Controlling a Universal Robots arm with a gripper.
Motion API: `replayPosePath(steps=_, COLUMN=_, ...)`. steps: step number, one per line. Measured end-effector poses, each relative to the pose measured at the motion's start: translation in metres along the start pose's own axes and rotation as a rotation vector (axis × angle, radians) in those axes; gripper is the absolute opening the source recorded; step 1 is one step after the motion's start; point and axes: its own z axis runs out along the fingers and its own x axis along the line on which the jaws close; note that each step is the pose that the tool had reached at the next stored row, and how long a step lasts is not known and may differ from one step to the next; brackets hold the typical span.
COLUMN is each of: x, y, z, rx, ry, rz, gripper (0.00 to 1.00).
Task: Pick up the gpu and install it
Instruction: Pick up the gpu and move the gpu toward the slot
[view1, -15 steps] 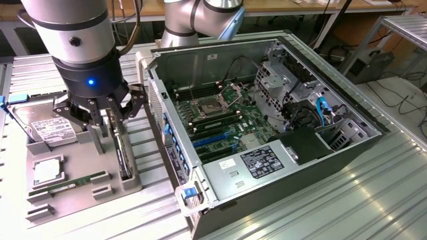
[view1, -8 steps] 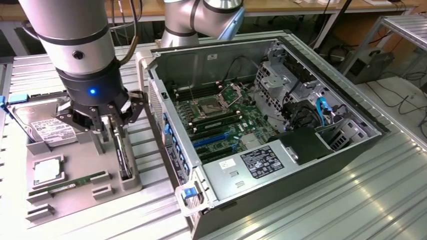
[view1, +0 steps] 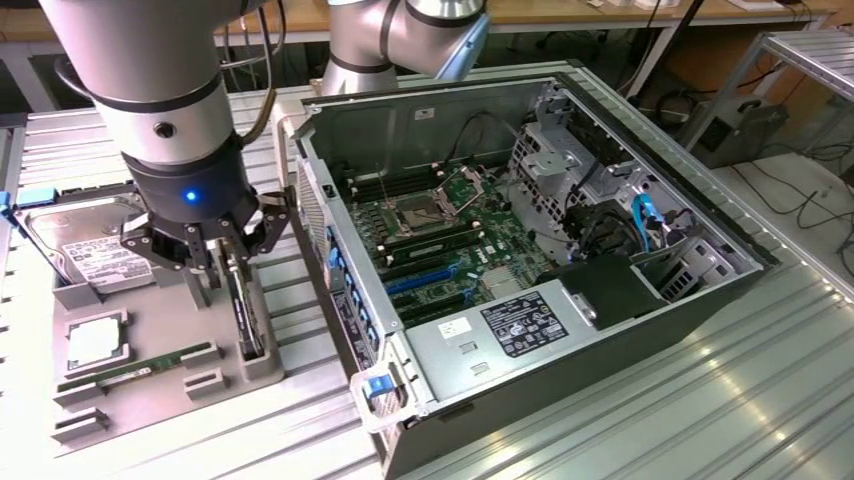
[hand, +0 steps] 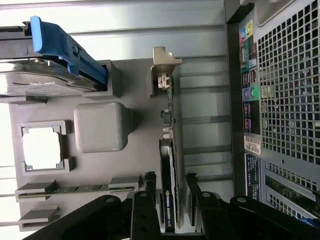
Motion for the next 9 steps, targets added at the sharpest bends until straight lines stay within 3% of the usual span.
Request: replayPosePath(steps=9, x=0.001, y=0.0051, z=0.0196, rx=-0.0003, ry=0.0, rz=0.0, gripper=0.36)
